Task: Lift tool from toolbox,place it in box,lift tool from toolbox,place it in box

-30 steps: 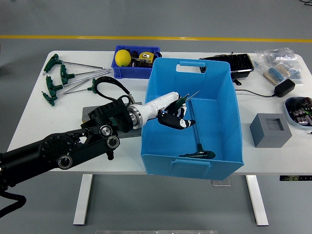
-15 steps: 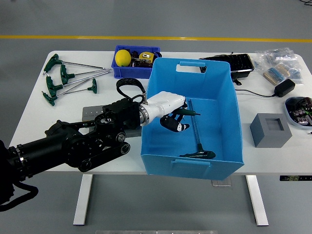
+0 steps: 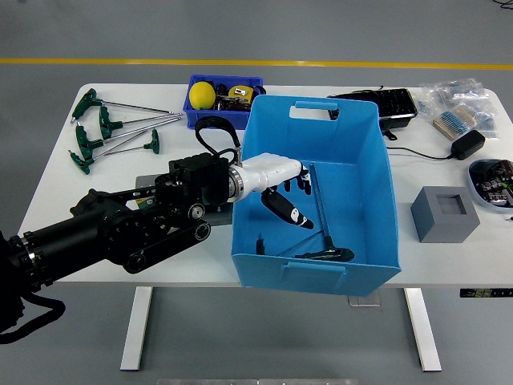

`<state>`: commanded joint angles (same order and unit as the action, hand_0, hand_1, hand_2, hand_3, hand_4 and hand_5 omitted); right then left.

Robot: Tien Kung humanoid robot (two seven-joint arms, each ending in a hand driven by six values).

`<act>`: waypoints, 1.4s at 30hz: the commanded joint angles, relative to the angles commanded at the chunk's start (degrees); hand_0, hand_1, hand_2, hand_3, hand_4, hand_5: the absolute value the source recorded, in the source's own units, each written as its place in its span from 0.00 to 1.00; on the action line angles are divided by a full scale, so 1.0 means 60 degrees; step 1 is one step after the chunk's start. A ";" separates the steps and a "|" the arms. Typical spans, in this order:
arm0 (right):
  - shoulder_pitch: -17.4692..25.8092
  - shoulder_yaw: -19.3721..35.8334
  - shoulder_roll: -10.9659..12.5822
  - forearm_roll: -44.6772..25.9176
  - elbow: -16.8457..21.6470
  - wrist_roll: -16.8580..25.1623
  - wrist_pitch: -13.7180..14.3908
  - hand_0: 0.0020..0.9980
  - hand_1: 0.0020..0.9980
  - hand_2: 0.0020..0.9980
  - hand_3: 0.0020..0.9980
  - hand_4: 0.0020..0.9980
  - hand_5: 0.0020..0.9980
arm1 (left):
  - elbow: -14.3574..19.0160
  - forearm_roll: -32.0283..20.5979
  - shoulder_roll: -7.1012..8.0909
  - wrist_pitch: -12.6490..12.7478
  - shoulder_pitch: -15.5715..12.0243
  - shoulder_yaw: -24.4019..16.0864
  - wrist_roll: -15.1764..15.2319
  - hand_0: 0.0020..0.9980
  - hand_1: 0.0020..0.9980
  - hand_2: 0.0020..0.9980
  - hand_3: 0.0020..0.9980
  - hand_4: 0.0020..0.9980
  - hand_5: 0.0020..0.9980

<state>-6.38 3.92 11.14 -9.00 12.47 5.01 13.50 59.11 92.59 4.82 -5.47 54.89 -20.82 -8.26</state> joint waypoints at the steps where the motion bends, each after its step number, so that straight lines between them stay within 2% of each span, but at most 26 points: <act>1: 0.0001 -0.0003 0.0001 -0.0005 0.0000 0.0002 -0.0001 0.67 0.64 0.72 0.59 0.85 0.75 | 0.0025 0.0005 0.0008 -0.0044 0.0004 -0.0053 -0.0005 0.58 0.69 0.89 0.75 1.00 0.64; 3: 0.0004 -0.0003 0.0002 -0.0013 -0.0002 0.0005 -0.0001 0.67 0.64 0.72 0.59 0.85 0.75 | 0.0114 0.0046 0.0026 -0.0079 0.0013 -0.0251 0.0000 0.58 0.69 0.89 0.75 1.00 0.64; 4: 0.0005 -0.0002 0.0001 -0.0014 -0.0003 0.0005 0.0000 0.67 0.64 0.72 0.59 0.85 0.75 | 0.0155 0.0059 0.0033 -0.0059 0.0010 -0.0355 0.0026 0.70 0.78 0.95 0.77 1.00 0.65; 5: 0.0005 -0.0002 0.0000 -0.0014 -0.0004 0.0005 0.0000 0.67 0.64 0.72 0.59 0.85 0.75 | 0.0179 0.0065 0.0038 -0.0031 0.0006 -0.0418 0.0048 0.70 0.78 0.95 0.77 1.00 0.65; 9: 0.0007 -0.0027 -0.0004 -0.0059 -0.0005 0.0016 -0.0005 0.67 0.64 0.72 0.59 0.85 0.75 | 0.0414 -0.0048 0.0105 0.0555 -0.0087 -0.0922 0.0214 0.70 0.78 0.95 0.77 1.00 0.65; 10: 0.0009 -0.0043 -0.0009 -0.0094 -0.0006 0.0025 -0.0006 0.67 0.64 0.72 0.59 0.85 0.75 | 0.0512 -0.0111 0.0139 0.0812 -0.0167 -0.1142 0.0255 0.67 0.71 0.84 0.73 1.00 0.67; 12: 0.0021 -0.0071 -0.0018 -0.0168 -0.0009 0.0042 -0.0013 0.67 0.64 0.72 0.59 0.85 0.75 | 0.0683 -0.0176 0.0190 0.1231 -0.0363 -0.1625 0.0323 0.67 0.71 0.84 0.73 1.00 0.67; 15: 0.0034 -0.0126 -0.0034 -0.0270 -0.0013 0.0067 -0.0016 0.67 0.64 0.72 0.59 0.85 0.75 | 0.0976 -0.0427 0.0263 0.1667 -0.0779 -0.2526 0.0422 0.67 0.71 0.84 0.73 1.00 0.67; 16: 0.0040 -0.0140 -0.0039 -0.0295 -0.0015 0.0073 -0.0020 0.67 0.64 0.72 0.59 0.85 0.75 | 0.1077 -0.0587 0.0281 0.1819 -0.0951 -0.2832 0.0475 0.60 0.65 0.76 0.69 1.00 0.69; 21: 0.0060 -0.0192 -0.0059 -0.0380 -0.0021 0.0089 -0.0029 0.67 0.64 0.72 0.59 0.85 0.75 | 0.1536 -0.1735 0.0349 0.2249 -0.1821 -0.4463 0.0542 0.60 0.65 0.76 0.69 1.00 0.69; 22: 0.0063 -0.0198 -0.0064 -0.0398 -0.0021 0.0091 -0.0029 0.67 0.65 0.72 0.59 0.85 0.75 | 0.1640 -0.1999 0.0353 0.2256 -0.2042 -0.4808 0.0469 0.57 0.63 0.72 0.67 1.00 0.71; 27: 0.0079 -0.0223 -0.0094 -0.0470 -0.0029 0.0106 -0.0027 0.67 0.65 0.72 0.59 0.85 0.75 | 0.2121 -0.3265 0.0321 0.2259 -0.3213 -0.6494 -0.0045 0.57 0.63 0.72 0.67 1.00 0.71; 28: 0.0083 -0.0233 -0.0098 -0.0493 -0.0032 0.0114 -0.0029 0.67 0.65 0.72 0.59 0.85 0.75 | 0.2193 -0.3455 0.0313 0.2289 -0.3370 -0.6707 -0.0084 0.57 0.62 0.72 0.67 1.00 0.75; 33: 0.0100 -0.0269 -0.0119 -0.0562 -0.0041 0.0143 -0.0033 0.67 0.65 0.72 0.59 0.85 0.75 | 0.2704 -0.4523 0.0282 0.2411 -0.4449 -0.8145 -0.0041 0.57 0.62 0.72 0.67 1.00 0.75; 37: 0.0104 -0.0277 -0.0135 -0.0606 -0.0051 0.0157 -0.0034 0.67 0.65 0.72 0.59 0.85 0.75 | 0.3058 -0.4770 0.0323 0.2402 -0.5039 -0.8896 0.0225 0.57 0.62 0.71 0.67 1.00 0.75; 42: 0.0110 -0.0326 -0.0150 -0.0699 -0.0051 0.0187 -0.0037 0.67 0.65 0.72 0.59 0.85 0.75 | 0.3285 -0.5405 0.0283 0.2582 -0.5632 -0.9537 0.0651 0.56 0.59 0.69 0.66 1.00 0.76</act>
<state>-5.73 1.96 10.24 -13.20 12.16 6.14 13.27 78.82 60.16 6.51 10.02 21.10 -78.04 -4.35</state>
